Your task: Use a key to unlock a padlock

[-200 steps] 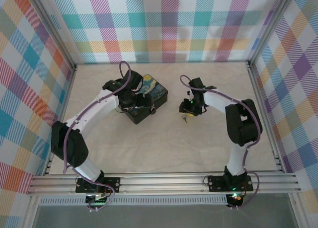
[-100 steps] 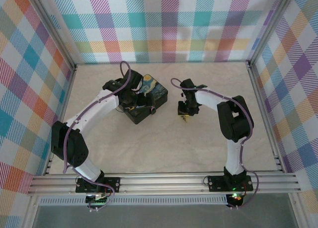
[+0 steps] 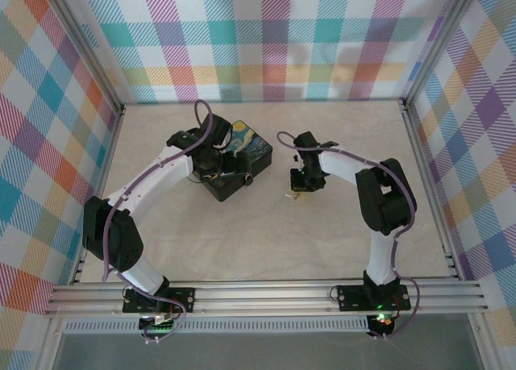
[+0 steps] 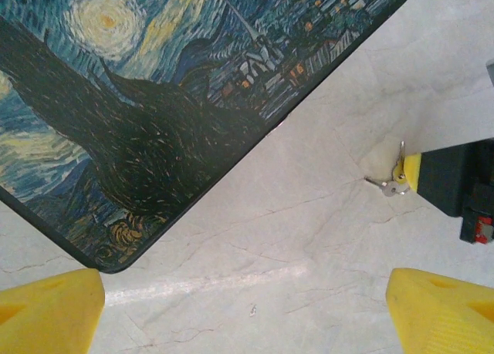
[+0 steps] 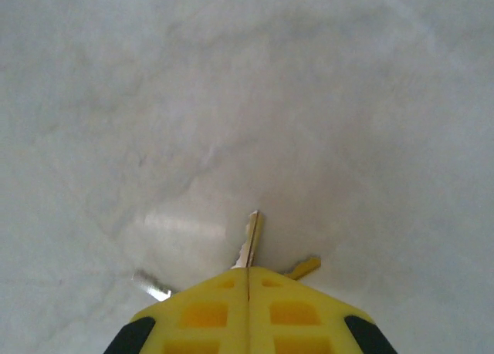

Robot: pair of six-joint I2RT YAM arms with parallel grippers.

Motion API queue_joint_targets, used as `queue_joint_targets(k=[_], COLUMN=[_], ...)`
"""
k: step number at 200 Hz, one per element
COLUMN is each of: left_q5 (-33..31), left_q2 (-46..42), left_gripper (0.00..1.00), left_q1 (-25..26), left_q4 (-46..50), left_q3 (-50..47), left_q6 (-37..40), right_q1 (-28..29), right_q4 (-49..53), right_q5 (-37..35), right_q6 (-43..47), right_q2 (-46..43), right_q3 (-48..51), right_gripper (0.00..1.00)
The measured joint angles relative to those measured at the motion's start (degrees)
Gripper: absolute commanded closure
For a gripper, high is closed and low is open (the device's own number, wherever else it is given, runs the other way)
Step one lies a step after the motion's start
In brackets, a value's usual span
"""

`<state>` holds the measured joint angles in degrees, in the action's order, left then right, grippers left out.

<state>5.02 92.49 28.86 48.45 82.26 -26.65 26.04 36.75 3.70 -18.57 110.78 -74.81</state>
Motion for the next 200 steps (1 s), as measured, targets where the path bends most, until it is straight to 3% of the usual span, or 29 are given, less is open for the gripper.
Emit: queue_joint_targets(k=[59, 72, 91, 106, 200], left_q5=[6.6, 7.52, 7.63, 7.5, 6.93], left_q2=[-0.11, -0.09, -0.09, -0.09, -0.09], left_gripper=[0.09, 0.09, 0.09, 0.08, 0.08], left_q1=[1.07, 1.4, 1.4, 1.44, 1.44], left_q4=[-6.08, -7.37, -8.07, -8.09, -7.91], left_q3=[-3.39, -3.37, -3.37, -3.37, -3.34], left_q6=[-6.38, -7.3, -8.11, -8.28, -8.04], right_q1=[-1.44, -1.92, -3.02, -3.65, -2.86], right_q4=[-4.83, -4.85, -3.76, -2.1, -2.6], right_q5=[15.13, 16.61, 16.44, 14.99, 12.37], right_q6=[3.02, 2.93, 1.33, 0.02, -8.68], right_q2=[-10.38, -10.97, -10.78, -10.4, -3.02], right_q3=[5.7, 5.4, 5.01, 4.96, 7.45], right_gripper=[1.0, 0.85, 0.7, 0.64, 0.63])
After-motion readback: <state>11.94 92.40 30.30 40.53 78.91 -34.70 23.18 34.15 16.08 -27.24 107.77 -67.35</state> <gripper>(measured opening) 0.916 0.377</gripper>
